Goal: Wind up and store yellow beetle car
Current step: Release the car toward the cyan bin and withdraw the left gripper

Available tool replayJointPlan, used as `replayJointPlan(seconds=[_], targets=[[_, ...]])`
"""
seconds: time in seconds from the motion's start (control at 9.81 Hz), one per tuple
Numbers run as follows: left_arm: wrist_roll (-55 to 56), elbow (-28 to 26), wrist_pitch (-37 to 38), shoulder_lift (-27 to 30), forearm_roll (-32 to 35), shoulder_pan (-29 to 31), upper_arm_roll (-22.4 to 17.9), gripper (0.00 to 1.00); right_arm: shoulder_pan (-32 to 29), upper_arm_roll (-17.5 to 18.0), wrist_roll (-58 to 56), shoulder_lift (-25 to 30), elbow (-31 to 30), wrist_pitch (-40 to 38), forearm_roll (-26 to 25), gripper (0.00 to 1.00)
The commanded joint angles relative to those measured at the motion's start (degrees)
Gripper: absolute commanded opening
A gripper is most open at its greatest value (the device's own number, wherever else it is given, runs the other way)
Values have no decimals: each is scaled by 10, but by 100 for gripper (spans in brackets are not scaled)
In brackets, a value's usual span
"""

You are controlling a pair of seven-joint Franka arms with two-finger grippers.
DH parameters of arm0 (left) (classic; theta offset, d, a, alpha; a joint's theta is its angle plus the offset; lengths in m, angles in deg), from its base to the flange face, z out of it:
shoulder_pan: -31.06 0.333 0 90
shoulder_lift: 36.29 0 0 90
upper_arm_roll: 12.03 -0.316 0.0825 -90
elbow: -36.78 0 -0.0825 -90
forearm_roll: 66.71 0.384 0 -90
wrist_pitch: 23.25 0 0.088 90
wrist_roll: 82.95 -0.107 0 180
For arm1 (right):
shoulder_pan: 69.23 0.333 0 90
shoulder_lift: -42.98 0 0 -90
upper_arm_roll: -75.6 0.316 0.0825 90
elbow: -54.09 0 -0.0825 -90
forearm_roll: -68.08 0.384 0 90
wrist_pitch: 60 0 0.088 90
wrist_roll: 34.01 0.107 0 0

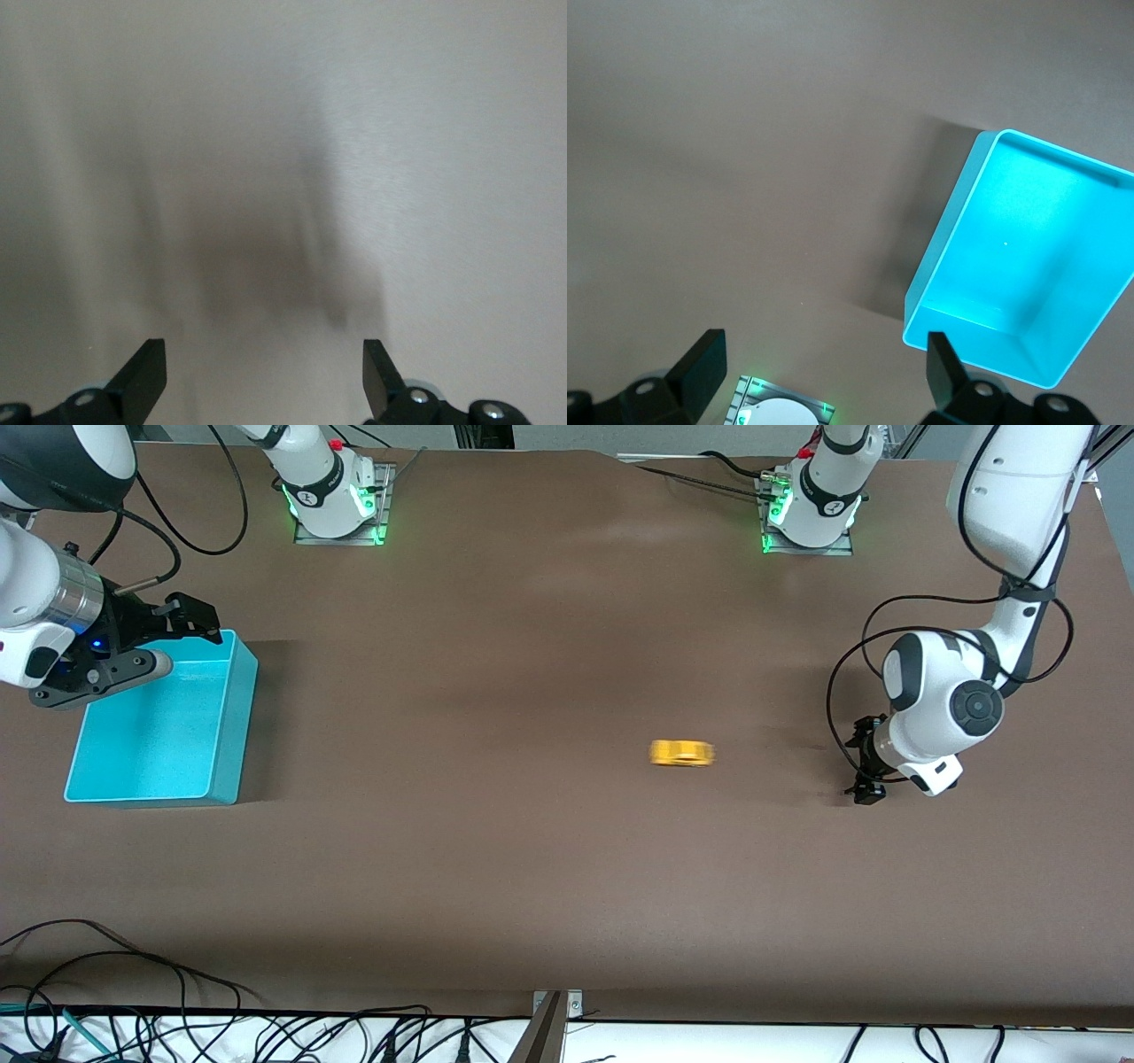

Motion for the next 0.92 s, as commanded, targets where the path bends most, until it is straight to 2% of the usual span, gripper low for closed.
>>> replayJointPlan(seconds=[0.0, 0.31, 0.82], targets=[[-90, -4, 33, 49, -12, 3, 3, 100, -1, 0, -10, -6, 12, -5, 8, 100], [-193, 4, 40, 84, -11, 3, 2, 100, 0, 0, -9, -7, 14, 3, 0, 100], [-362, 115, 170, 88, -10, 4, 2, 100, 16, 3, -2, -27, 20, 28, 3, 100]])
